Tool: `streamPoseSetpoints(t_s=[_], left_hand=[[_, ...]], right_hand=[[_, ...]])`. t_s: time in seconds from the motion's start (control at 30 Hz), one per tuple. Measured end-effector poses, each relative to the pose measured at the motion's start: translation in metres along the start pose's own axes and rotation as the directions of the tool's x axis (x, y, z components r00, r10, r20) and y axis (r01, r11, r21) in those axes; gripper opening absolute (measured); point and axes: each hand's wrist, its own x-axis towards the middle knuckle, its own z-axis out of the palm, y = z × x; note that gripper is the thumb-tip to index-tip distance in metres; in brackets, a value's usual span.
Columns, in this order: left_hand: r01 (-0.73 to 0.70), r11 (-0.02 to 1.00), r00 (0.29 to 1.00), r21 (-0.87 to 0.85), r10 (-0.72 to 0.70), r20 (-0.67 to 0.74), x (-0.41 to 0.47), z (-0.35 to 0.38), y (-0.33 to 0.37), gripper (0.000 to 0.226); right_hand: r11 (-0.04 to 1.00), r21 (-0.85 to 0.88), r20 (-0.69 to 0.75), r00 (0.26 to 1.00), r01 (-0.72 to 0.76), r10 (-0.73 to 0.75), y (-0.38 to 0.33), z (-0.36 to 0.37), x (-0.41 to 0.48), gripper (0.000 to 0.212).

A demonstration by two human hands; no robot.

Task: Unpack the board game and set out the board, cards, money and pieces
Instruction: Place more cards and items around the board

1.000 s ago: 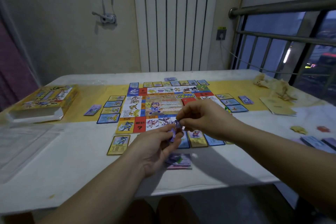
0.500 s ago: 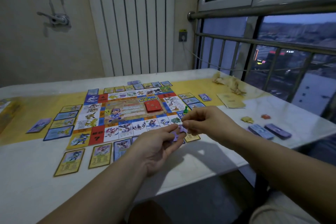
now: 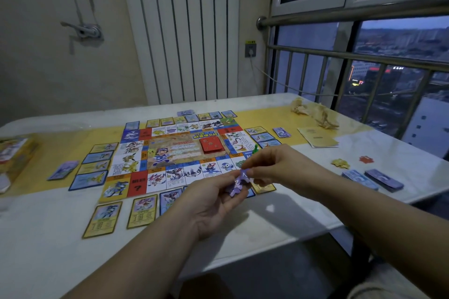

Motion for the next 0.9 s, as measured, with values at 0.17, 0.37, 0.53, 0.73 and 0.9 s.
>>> streamPoseSetpoints(t_s=[0.17, 0.37, 0.53, 0.73, 0.9], left_hand=[[-0.028, 0.999, 1.0, 0.016, 0.028, -0.011, 0.001, -0.003, -0.001, 0.014], [-0.067, 0.997, 0.998, 0.049, 0.067, -0.007, 0.005, -0.005, 0.007, 0.025], [-0.043, 0.996, 0.996, 0.079, 0.037, 0.083, 0.005, 0.018, 0.02, 0.03], [-0.054, 0.995, 0.985, 0.078, 0.04, 0.169, 0.002, 0.045, 0.06, 0.027], [-0.127, 0.982, 0.978, 0.141, 0.1, 0.183, -0.012, 0.046, 0.08, 0.03]], right_hand=[[0.922, -0.348, 0.034, 0.985, 0.169, -0.168, -0.006, 0.014, 0.003, 0.015], [0.874, -0.435, 0.043, 0.975, 0.216, -0.22, -0.017, 0.01, 0.003, 0.023], [0.763, -0.588, 0.065, 0.957, 0.266, -0.283, -0.024, 0.003, 0.004, 0.024], [0.716, -0.626, -0.101, 0.878, 0.309, -0.467, -0.038, -0.014, 0.014, 0.022], [0.719, -0.573, -0.087, 0.843, 0.393, -0.531, -0.058, -0.012, 0.019, 0.023]])
